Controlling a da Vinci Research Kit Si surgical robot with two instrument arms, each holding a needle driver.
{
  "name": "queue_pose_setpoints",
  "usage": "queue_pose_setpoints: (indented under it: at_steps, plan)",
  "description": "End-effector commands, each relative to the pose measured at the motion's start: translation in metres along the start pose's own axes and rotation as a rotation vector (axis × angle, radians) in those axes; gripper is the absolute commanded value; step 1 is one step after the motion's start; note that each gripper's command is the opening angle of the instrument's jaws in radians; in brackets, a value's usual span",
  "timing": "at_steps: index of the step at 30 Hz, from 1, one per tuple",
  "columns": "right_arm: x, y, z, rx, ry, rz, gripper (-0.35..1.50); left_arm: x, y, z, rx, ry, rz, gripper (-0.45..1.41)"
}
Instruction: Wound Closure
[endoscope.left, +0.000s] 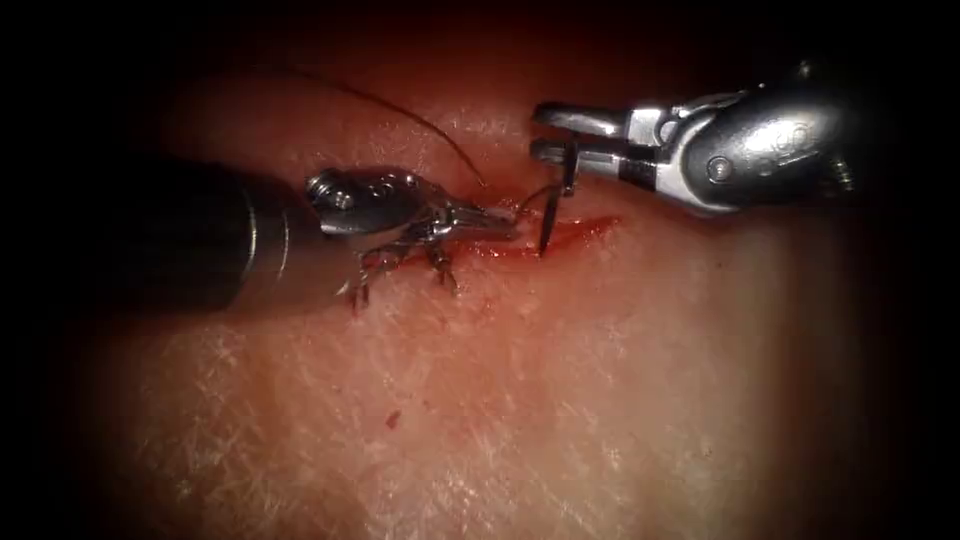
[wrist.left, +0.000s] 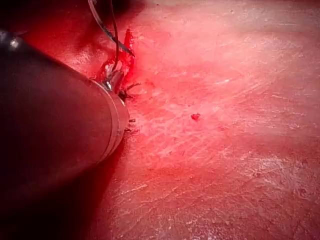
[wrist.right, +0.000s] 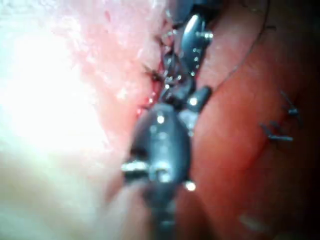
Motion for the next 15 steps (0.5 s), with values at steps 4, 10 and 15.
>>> queue_pose_setpoints:
  at_steps: [4,10,15]
  plan:
    - [-0.0003,-0.0004,0.0013,-0.005,0.006,-0.009,-0.35,-0.0006,-0.0009,0.0007,0.003,0.0,0.0,-0.05]
    - [-0.0004,-0.0003,0.0017,-0.008,0.008,-0.028,-0.35,-0.001,-0.0012,0.0007,0.014,-0.001,0.001,-0.11]
    - [-0.001,-0.0005,0.0024,-0.013,0.007,-0.034,-0.35,-0.001,-0.001,0.0007,0.015,0.0,0.0,-0.15]
